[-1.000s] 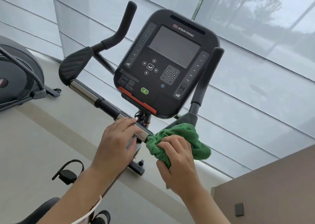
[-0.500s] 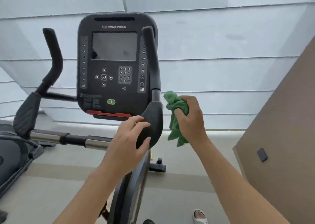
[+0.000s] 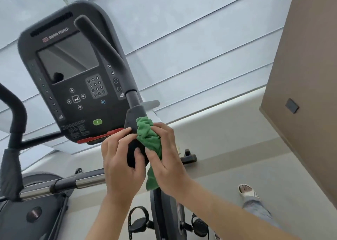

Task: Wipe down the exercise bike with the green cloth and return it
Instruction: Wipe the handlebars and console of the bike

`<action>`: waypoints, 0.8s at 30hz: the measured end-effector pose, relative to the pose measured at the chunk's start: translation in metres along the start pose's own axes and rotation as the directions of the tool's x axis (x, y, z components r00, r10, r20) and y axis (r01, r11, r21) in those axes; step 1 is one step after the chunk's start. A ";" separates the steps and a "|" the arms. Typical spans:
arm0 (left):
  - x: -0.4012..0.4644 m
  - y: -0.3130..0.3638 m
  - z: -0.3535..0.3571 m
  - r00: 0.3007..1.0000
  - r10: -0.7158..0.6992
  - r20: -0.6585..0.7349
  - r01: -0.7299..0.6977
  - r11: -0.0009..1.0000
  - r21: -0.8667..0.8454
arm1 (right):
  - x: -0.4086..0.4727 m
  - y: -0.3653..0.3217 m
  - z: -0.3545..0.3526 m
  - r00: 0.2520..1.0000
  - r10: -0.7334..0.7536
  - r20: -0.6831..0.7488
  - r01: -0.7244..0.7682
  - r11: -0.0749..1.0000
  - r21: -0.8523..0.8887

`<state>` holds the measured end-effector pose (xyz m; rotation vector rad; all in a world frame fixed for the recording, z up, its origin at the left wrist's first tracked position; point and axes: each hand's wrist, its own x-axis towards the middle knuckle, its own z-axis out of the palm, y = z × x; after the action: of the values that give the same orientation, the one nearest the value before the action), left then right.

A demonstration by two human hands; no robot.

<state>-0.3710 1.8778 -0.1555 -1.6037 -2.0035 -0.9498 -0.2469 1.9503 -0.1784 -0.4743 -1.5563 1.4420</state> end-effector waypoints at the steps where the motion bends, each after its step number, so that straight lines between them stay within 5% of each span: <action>1: 0.000 0.001 0.000 1.000 -0.002 0.003 0.002 1.000 -0.006 | 0.011 -0.001 0.000 1.000 -0.007 0.005 0.007 1.000 0.001; 8: 0.001 0.005 -0.004 0.994 -0.104 -0.015 0.100 0.979 -0.180 | 0.101 -0.012 0.010 1.000 -0.002 0.002 0.002 0.995 -0.096; 16: 0.001 -0.003 -0.007 0.972 -0.223 -0.080 0.164 0.877 -0.451 | 0.010 0.004 0.024 0.974 -0.044 -0.221 0.039 0.999 -0.025; 24: 0.006 0.003 -0.012 0.967 -0.250 -0.048 0.196 0.853 -0.484 | -0.034 0.012 0.038 0.979 -0.066 -0.195 0.053 0.996 -0.070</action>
<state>-0.3711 1.8732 -0.1426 -1.5178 -2.0112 -1.6957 -0.2644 1.9050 -0.1972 -0.5858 -1.4491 1.2624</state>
